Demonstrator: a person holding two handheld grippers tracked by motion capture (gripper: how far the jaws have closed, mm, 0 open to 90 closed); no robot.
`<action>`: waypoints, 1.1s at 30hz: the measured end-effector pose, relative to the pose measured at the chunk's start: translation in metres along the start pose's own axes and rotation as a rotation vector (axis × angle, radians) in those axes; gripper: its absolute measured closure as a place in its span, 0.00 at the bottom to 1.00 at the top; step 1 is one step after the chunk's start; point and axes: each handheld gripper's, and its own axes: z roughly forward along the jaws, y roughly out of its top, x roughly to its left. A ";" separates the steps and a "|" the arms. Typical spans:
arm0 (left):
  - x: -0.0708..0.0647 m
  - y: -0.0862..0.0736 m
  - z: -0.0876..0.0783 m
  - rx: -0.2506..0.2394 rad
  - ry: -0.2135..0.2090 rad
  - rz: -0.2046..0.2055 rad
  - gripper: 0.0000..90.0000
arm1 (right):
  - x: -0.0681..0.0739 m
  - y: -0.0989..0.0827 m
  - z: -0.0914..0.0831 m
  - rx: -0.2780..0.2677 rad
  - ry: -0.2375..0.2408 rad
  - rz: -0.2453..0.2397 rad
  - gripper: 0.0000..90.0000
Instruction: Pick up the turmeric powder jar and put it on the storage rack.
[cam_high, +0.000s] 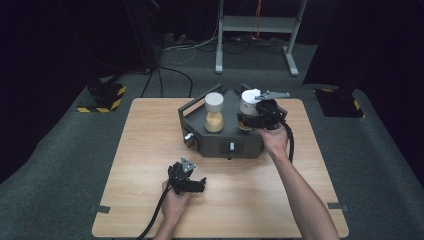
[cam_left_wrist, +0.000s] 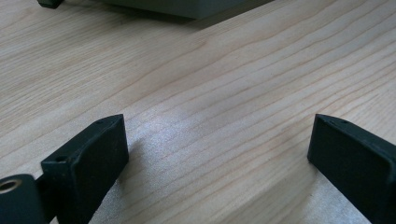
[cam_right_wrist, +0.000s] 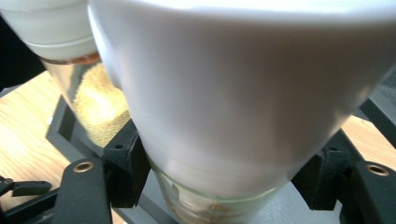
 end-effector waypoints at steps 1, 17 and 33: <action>0.000 0.000 0.000 0.000 0.000 0.000 0.06 | 0.000 0.000 0.001 0.002 -0.002 0.000 0.34; 0.000 0.000 0.000 0.000 0.000 -0.001 0.06 | 0.000 0.000 0.020 0.015 -0.031 0.018 0.34; 0.000 0.000 0.000 0.000 0.000 0.000 0.06 | 0.001 0.000 0.031 0.029 -0.047 0.017 0.34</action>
